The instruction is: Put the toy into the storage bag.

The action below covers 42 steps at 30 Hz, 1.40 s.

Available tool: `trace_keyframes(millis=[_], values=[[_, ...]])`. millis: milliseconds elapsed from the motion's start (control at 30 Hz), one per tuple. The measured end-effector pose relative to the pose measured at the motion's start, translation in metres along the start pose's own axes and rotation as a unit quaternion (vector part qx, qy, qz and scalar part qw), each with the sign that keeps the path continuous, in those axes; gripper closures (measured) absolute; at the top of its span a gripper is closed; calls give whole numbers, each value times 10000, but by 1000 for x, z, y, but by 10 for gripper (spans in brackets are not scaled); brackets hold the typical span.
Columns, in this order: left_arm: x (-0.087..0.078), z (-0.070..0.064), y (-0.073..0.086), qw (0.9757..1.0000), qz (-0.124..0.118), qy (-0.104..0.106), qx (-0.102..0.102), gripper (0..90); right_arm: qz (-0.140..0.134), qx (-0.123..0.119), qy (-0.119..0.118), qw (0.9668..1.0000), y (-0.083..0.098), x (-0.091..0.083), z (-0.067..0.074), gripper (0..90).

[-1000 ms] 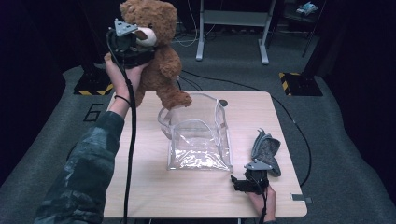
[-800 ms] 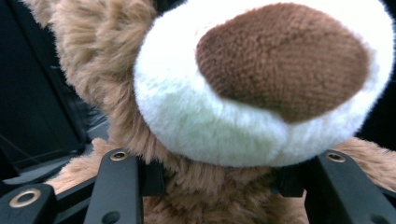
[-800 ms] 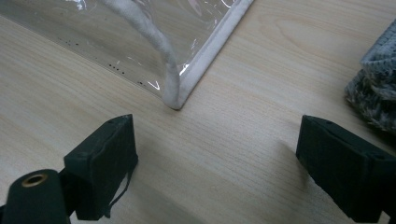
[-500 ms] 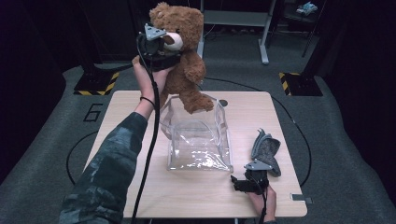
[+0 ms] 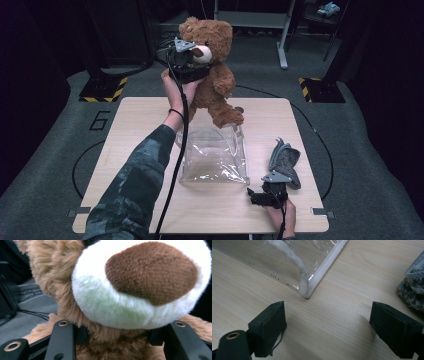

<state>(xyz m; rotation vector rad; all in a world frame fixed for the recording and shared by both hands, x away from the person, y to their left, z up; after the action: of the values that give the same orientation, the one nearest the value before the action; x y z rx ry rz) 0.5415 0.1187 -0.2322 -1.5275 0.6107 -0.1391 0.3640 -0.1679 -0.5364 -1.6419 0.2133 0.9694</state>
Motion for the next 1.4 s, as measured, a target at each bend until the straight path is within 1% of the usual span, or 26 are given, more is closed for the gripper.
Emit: trace_keyframes(millis=[67,100,133,167,200,233,300,367,400,500,567,633,700,733,800,833,867,933,1000,1033,1200,1300,1367,1400], values=[[3,1,3,9999,3,37,-103,474,-7,-34,-9,10000,0,0,-1,128],[3,1,5,9999,-13,14,-170,474,-15,-4,-13,10000,0,0,0,128],[4,2,7,9998,-45,-11,-180,474,0,-37,-5,10000,0,0,-1,128],[4,3,10,9998,-49,-39,-185,474,-3,11,0,10000,0,0,0,128],[5,5,12,9998,-30,-60,-189,474,-6,-11,-41,10000,0,0,0,129],[5,7,14,9998,-22,-86,-180,474,-17,17,-66,10000,0,0,0,129],[4,12,18,9996,-6,-111,-250,473,-11,10,-53,10000,0,0,0,129],[3,16,22,9996,55,-128,-266,472,-7,27,-58,10000,0,-1,0,129],[3,18,24,9994,59,-141,-316,472,-3,22,-56,10000,0,-1,0,129],[1,23,31,9994,103,-120,-309,471,-16,15,-66,10000,0,0,0,129],[0,26,36,9995,148,-118,-269,471,-23,19,-67,10000,0,0,0,129],[-1,29,41,9994,224,-79,-258,471,3,-1,-40,10000,0,-1,0,129],[-1,30,44,9994,235,-59,-267,471,-15,4,-50,10000,0,0,0,129],[-3,31,49,9991,275,-38,-319,470,-14,7,-48,10000,0,0,0,129],[-4,31,54,9991,292,-43,-291,469,3,-13,-34,10000,0,0,0,130],[-4,30,56,9990,296,-53,-317,469,-27,12,-64,10000,0,0,0,130],[-4,30,58,9990,308,-33,-308,468,6,24,-52,10000,0,-1,0,130],[-3,29,62,9990,311,-30,-330,465,-5,-7,-28,10000,0,0,0,130],[-3,26,65,9990,360,-25,-249,462,-8,16,-40,10000,0,0,0,130],[-3,26,65,9990,360,-25,-249,460,0,13,-37,10000,0,0,0,131],[-2,16,76,9986,504,48,-148,455,-9,15,-38,10000,0,0,0,130],[-1,13,83,9980,602,115,-142,448,1,13,-25,10000,0,0,0,131],[0,11,89,9975,662,146,-215,445,-11,16,-38,10000,0,0,0,131],[0,11,92,9972,705,163,-205,445,-10,14,-39,10000,0,0,0,130]])
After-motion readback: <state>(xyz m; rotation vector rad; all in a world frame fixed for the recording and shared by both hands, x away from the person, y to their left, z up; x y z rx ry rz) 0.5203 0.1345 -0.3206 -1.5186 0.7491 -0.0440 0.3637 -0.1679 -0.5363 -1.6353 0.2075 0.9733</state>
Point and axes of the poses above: each handheld gripper's, and its own axes: x roughly forward along the jaws, y roughly out of its underside, z roughly to its left, the point moved 1 cm from there along x, roughly forward along the jaws, and after that the axes turned 1 degree about z, right-handed, at the moved point
